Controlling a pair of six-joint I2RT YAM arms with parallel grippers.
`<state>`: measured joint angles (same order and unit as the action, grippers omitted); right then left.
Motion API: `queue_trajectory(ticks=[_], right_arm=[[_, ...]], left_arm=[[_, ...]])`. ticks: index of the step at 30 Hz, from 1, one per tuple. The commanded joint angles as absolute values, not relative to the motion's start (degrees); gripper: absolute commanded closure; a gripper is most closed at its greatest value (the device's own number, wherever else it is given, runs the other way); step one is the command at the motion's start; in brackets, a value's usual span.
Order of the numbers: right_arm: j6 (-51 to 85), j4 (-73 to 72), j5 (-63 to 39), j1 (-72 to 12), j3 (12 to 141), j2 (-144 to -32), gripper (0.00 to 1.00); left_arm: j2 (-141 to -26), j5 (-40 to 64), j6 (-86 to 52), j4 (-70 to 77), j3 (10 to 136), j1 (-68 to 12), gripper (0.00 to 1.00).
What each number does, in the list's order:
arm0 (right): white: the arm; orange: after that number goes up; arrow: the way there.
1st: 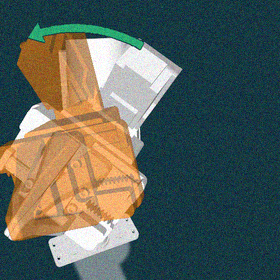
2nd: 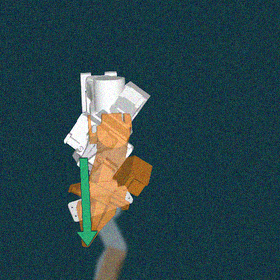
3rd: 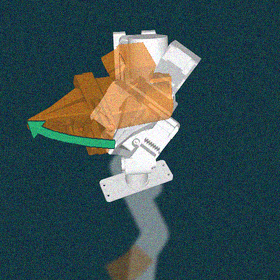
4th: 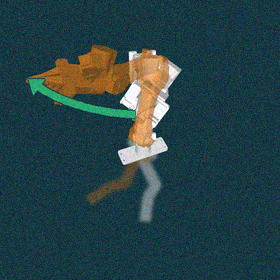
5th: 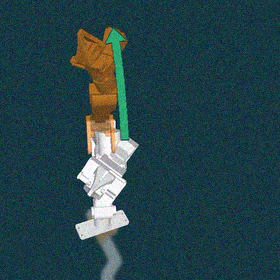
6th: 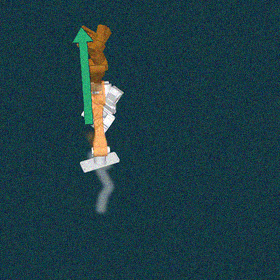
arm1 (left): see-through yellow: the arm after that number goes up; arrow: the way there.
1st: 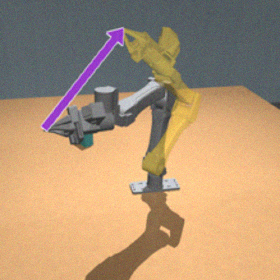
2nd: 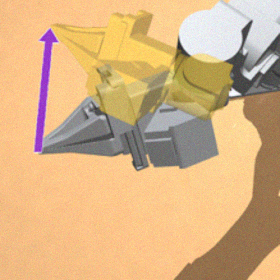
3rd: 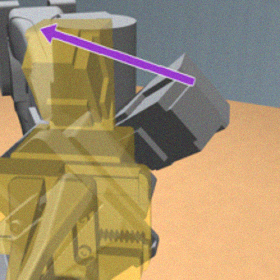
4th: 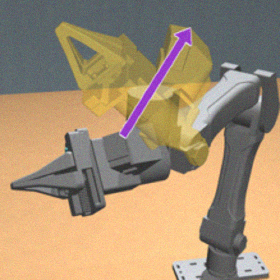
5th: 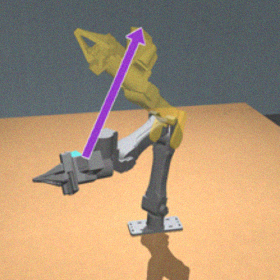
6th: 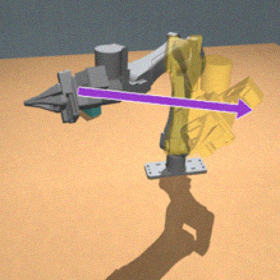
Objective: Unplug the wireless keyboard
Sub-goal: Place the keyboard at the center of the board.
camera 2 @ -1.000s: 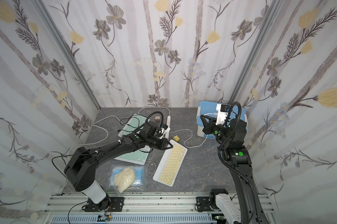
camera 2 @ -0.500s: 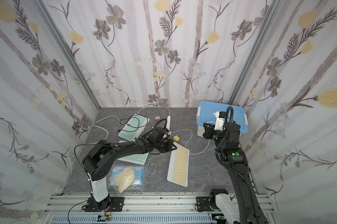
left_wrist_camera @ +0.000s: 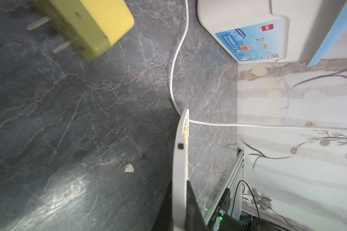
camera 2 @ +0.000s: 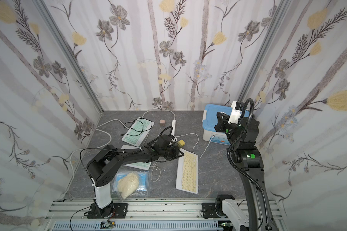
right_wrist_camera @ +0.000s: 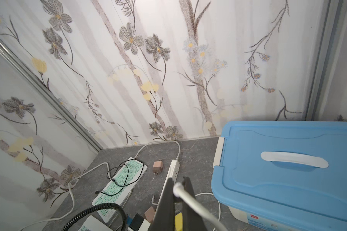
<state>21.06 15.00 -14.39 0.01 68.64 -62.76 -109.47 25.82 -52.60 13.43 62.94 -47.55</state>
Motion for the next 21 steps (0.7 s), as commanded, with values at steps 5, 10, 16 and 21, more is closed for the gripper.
queue_trajectory(ticks=[5, 10, 16, 21], right_arm=[[19.44, 12.26, -11.78, 0.69, 73.81, -63.15, 1.00], [20.07, 12.01, -13.22, 0.88, 75.65, -63.78, 1.00], [22.24, 10.46, -17.70, 0.88, 75.24, -64.29, 1.00], [22.80, 10.13, -19.18, 0.88, 73.92, -64.61, 1.00]], left_arm=[[-106.37, 25.61, -50.81, 9.95, 60.96, -46.66, 1.00], [-102.35, 26.12, -48.95, 7.69, 60.81, -45.40, 1.00], [-107.64, 27.09, -52.07, 12.50, 62.99, -45.88, 1.00], [-111.97, 22.61, -53.00, 13.12, 68.06, -47.70, 1.00]])
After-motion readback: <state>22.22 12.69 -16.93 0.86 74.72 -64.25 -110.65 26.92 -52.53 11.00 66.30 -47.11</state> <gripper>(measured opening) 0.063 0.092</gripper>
